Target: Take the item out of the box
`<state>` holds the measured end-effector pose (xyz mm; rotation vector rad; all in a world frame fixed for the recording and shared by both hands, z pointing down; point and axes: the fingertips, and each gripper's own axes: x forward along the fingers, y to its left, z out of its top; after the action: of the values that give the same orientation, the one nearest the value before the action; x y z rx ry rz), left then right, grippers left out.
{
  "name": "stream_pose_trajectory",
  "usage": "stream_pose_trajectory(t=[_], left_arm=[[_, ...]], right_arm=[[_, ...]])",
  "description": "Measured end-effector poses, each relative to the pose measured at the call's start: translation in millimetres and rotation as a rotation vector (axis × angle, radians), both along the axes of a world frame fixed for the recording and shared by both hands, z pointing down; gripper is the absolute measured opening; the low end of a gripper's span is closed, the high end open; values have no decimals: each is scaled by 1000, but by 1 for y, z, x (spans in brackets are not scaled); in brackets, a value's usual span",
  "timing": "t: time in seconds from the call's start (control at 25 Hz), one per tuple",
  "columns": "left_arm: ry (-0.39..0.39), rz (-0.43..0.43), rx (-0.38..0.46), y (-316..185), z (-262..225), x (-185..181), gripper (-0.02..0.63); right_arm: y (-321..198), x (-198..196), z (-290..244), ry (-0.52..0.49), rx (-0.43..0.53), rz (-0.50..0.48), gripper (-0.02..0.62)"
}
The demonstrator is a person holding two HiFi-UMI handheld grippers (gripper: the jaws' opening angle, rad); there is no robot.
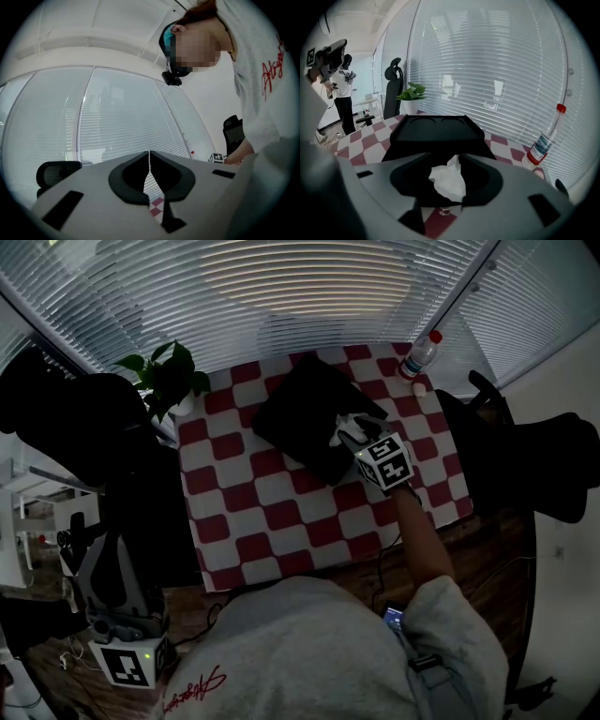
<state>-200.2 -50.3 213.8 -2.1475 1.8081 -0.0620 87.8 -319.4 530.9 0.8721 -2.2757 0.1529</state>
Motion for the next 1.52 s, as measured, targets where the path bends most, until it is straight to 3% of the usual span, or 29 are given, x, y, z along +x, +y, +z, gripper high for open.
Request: stream_pose_trajectory(t=[1.08,1.52], left_arm=[[13,-41,5,4,2,-14,20],[9,-45,4,5,3,-14,20]], right_arm=[[-4,7,34,111,-126,11,190],[-4,8,39,168,-123,-12,190]])
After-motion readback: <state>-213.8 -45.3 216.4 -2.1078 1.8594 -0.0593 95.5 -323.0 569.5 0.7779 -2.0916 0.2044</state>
